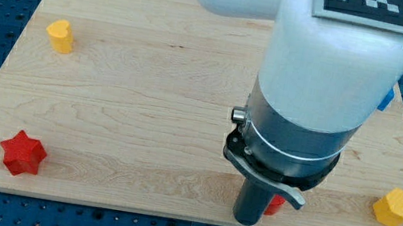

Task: Move the red circle to the bottom right corner

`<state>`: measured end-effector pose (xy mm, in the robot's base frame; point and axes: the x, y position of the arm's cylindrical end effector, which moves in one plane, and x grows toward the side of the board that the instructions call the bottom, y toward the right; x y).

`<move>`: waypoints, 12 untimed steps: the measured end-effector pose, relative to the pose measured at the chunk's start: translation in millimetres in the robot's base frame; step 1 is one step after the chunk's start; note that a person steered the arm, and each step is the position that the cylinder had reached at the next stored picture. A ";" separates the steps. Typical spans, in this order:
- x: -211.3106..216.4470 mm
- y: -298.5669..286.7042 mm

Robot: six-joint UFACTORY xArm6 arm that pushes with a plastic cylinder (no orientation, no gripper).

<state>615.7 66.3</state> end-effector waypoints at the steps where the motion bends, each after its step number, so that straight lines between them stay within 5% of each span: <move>1: -2.0 1.7; 9: -34.4 2.3; 12: -34.8 46.8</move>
<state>580.9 113.2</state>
